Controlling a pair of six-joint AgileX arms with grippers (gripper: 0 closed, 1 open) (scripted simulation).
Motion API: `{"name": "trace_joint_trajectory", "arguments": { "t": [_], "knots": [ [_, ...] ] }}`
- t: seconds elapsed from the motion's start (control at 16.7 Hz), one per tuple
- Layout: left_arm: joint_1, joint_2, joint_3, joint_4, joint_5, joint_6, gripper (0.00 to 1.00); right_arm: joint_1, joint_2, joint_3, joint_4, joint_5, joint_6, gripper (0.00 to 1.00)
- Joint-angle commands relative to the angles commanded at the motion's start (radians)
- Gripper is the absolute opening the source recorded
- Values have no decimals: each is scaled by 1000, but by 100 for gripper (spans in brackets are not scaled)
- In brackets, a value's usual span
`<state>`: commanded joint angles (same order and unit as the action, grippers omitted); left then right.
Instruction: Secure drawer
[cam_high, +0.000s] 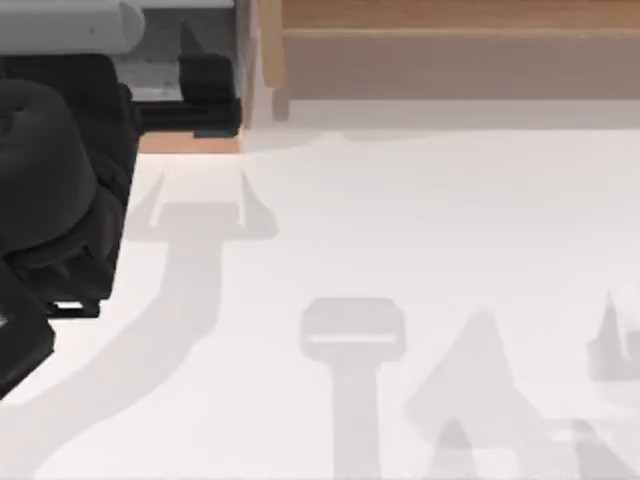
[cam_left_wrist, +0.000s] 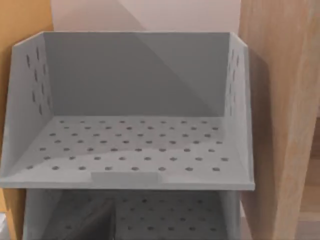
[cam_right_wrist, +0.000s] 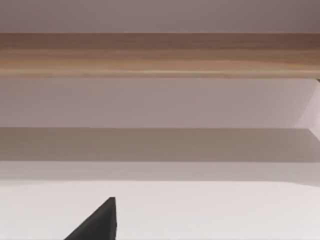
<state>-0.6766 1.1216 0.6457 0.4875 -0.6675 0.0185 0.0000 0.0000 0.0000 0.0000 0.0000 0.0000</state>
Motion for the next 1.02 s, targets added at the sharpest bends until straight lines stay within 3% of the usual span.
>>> {"name": "trace_joint_trajectory", "arguments": {
  "t": [0.3, 0.48, 0.72, 1.02],
  "knots": [
    [2, -1, -3, -1, 1, 0, 100, 0, 0, 0, 0, 0, 0, 100],
    [62, 30, -59, 28, 57, 59, 100, 0, 0, 0, 0, 0, 0, 100],
    [256, 135, -202, 131, 247, 256, 100, 0, 0, 0, 0, 0, 0, 100],
    [593, 332, -366, 345, 598, 624, 100, 0, 0, 0, 0, 0, 0, 100]
  ]
}}
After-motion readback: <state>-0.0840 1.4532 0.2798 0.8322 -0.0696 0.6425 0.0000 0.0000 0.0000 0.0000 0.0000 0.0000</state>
